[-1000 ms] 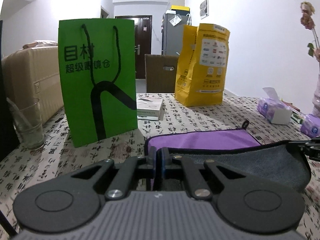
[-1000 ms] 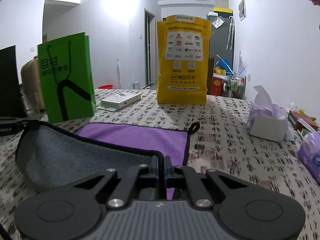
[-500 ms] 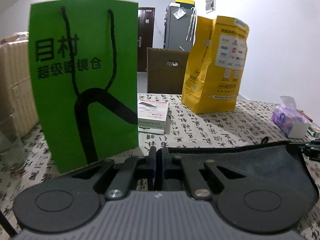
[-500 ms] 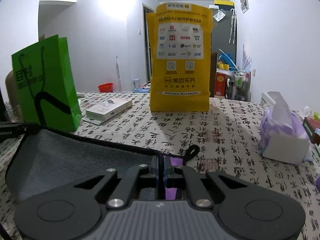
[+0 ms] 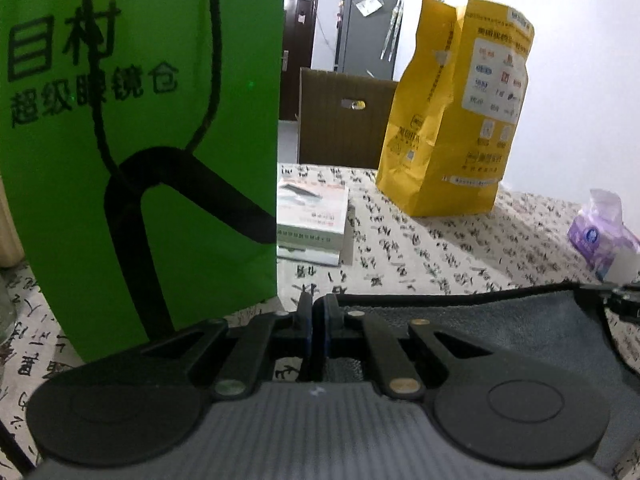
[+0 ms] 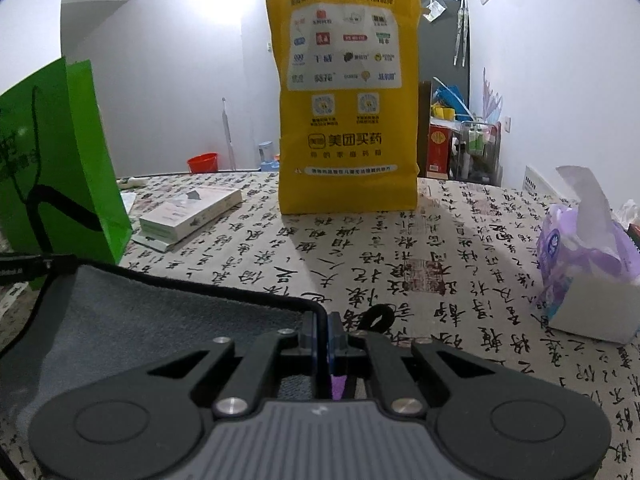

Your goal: Fold towel

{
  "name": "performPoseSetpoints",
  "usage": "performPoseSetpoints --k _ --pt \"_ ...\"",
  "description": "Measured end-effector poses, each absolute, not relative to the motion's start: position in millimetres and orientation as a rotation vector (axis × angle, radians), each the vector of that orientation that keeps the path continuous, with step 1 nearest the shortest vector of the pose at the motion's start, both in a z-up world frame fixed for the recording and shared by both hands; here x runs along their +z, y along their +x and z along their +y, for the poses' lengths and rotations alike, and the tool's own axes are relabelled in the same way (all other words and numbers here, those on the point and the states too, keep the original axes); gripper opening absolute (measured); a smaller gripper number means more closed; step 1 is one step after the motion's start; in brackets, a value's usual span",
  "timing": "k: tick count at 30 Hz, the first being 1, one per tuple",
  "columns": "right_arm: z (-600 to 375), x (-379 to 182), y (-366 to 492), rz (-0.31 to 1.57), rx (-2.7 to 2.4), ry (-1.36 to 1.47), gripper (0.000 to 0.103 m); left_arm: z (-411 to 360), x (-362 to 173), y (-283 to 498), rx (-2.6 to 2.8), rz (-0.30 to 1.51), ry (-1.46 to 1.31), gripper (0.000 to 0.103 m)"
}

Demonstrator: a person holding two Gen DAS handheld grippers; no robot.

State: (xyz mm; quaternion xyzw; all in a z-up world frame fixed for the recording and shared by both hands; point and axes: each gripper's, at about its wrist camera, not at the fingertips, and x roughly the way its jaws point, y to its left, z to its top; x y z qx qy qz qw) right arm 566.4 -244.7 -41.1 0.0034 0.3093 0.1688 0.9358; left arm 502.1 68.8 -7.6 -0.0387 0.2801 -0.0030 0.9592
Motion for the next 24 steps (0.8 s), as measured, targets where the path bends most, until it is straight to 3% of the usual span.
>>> performPoseSetpoints --k 4,5,6,9,16,18,24 --pt "-245 -45 570 0.633 0.326 0.004 0.010 70 -15 505 0.023 0.586 -0.060 0.013" --pt "-247 -45 570 0.633 0.319 0.005 0.012 72 -16 506 0.035 0.589 -0.061 0.022" --pt "-248 -46 570 0.632 0.310 0.007 0.018 73 -16 506 0.045 0.588 -0.062 0.036" --pt "-253 -45 569 0.630 0.307 0.034 0.046 75 -15 502 0.051 0.579 -0.055 0.045" --pt "-254 -37 561 0.616 0.312 0.045 0.051 68 -11 490 0.019 0.582 -0.028 0.062" --pt "-253 -34 558 0.614 0.315 0.045 0.057 67 -8 488 0.007 0.587 -0.032 0.079" --pt "-249 -31 548 0.618 0.313 0.029 0.084 69 -1 478 -0.016 0.601 -0.042 0.096"
